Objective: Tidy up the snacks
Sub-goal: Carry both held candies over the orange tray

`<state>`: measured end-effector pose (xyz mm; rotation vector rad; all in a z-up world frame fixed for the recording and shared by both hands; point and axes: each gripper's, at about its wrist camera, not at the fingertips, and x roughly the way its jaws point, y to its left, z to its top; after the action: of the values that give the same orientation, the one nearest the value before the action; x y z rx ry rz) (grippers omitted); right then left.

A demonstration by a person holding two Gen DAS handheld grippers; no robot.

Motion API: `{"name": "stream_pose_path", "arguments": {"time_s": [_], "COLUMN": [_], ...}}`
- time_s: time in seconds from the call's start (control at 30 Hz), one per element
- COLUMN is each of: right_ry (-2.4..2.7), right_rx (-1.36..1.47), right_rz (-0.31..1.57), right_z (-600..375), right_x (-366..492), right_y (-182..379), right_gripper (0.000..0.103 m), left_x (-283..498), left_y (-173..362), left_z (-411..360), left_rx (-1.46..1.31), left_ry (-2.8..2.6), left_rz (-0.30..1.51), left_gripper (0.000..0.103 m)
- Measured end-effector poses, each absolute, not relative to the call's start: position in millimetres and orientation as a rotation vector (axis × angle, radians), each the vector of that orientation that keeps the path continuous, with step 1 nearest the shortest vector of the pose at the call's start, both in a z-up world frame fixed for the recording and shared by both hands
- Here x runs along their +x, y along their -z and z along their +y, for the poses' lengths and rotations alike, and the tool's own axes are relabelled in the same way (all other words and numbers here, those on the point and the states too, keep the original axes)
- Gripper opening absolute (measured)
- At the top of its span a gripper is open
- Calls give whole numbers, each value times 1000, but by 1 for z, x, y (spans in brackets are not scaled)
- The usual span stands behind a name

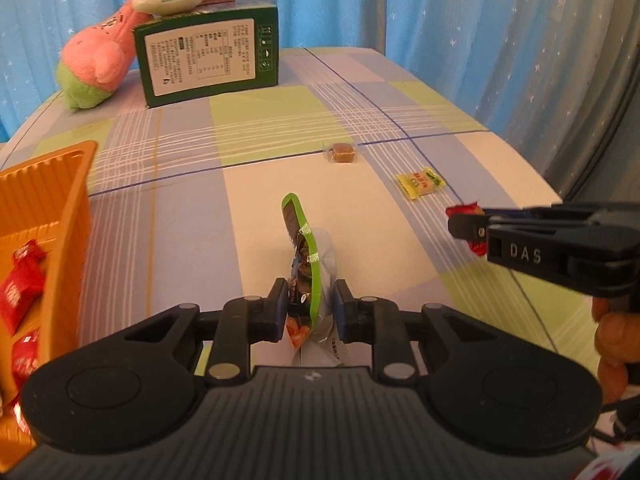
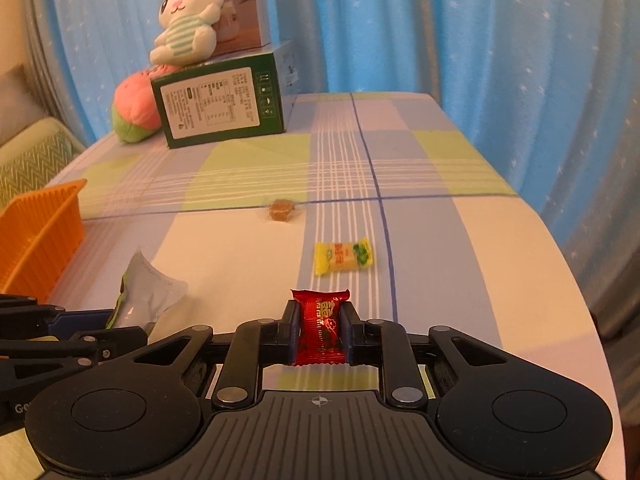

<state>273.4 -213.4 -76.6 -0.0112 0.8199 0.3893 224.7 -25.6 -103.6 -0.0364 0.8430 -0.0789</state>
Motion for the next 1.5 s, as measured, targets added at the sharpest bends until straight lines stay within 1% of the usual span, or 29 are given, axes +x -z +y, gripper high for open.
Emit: {"name": "stream_pose_path", "arguments": {"time_s": [0.47, 0.83, 1.17, 1.5], "right_ry": [-343, -365, -422, -460], "right_rx": [78, 65, 16, -7], "right_rz": [839, 819, 779, 760], "right_z": [-216, -197, -171, -152], "right_x": [178, 110, 83, 76], "right_y": [36, -3, -27, -36], "right_gripper": [21, 21, 21, 21], "left_x": [142, 84, 56, 40], "left_y": [60, 24, 1, -9], "left_z": [-10, 10, 29, 45], "left_rx": [-90, -90, -116, -125], "left_ry": [71, 65, 53, 32], "left_rz": [828, 788, 755, 733], "left_gripper": [21, 21, 21, 21]}}
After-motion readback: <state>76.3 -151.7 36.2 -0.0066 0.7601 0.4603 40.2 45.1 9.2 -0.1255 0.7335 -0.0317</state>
